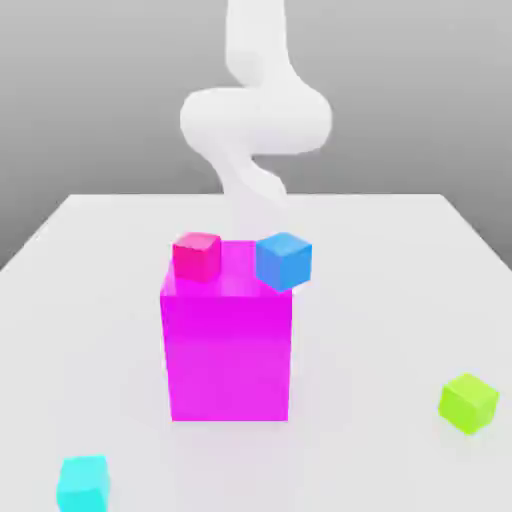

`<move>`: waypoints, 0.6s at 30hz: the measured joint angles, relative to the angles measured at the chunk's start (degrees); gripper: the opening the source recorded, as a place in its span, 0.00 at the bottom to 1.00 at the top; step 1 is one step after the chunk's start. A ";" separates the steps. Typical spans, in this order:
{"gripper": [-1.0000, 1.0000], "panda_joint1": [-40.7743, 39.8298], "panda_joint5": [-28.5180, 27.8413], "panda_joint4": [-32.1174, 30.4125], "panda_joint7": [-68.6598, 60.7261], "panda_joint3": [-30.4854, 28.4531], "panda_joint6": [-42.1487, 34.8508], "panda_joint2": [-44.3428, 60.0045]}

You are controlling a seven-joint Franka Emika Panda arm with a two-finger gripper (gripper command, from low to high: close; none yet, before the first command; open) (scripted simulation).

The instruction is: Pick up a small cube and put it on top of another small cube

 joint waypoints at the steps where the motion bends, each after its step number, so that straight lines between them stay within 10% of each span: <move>1: 0.50 0.72 0.32 -0.58 0.04 0.77 1.02 2.24; 18: 0.50 12.56 -2.55 -9.69 6.36 15.15 17.01 37.67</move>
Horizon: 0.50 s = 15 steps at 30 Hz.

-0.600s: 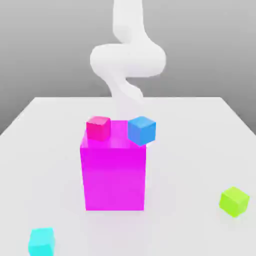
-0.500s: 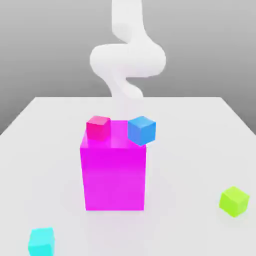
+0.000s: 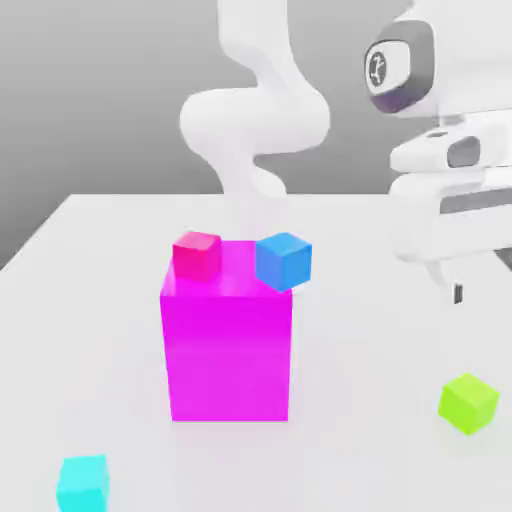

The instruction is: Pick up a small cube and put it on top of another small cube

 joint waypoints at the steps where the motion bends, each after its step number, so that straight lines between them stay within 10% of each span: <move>1: 0.50 1.22 -0.93 -0.53 0.92 0.44 0.92 2.15; 11: 0.50 11.44 -13.36 -1.55 11.47 -4.67 12.86 23.46; 12: 0.00 12.40 -14.28 -1.20 12.20 -5.83 14.14 25.09; 15: 0.00 12.39 -14.33 -1.20 12.24 -5.82 14.17 25.09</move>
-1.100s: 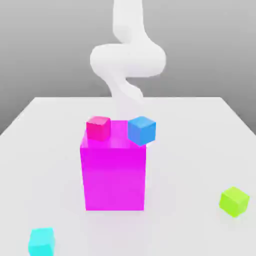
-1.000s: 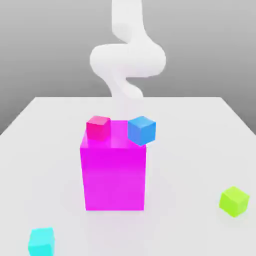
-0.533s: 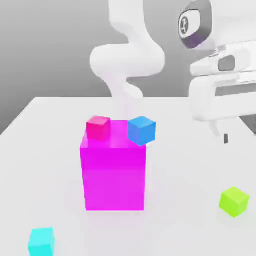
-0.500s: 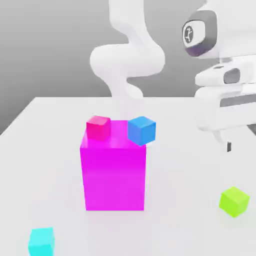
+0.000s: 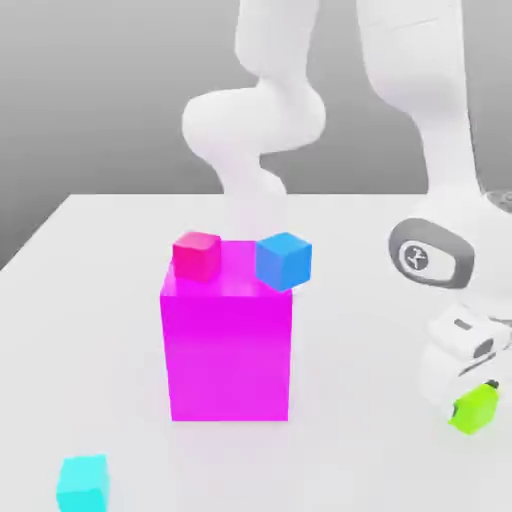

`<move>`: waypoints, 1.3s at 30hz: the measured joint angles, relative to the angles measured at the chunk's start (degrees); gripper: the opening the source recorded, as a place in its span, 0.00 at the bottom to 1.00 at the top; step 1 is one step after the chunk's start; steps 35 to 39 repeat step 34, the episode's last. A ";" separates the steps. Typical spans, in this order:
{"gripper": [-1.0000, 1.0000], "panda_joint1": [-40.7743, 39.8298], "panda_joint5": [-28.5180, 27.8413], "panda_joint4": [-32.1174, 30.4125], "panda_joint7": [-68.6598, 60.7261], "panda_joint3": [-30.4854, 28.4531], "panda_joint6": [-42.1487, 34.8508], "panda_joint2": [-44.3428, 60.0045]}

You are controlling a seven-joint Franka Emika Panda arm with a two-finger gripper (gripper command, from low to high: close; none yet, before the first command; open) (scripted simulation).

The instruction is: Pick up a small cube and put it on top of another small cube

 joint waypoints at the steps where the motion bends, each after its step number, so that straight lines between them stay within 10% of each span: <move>1: 0.00 0.00 -0.03 0.00 0.03 0.00 0.02 0.00; 10: 0.00 -4.70 7.65 -1.73 -6.31 4.23 -7.90 -9.81; 28: 0.00 -37.73 19.70 7.97 -30.61 -17.17 -14.34 -6.98; 29: 1.00 -39.84 20.87 9.22 -32.04 -17.42 -12.45 -3.82; 39: 1.00 -39.84 20.87 9.22 -32.04 -17.42 -12.45 -3.82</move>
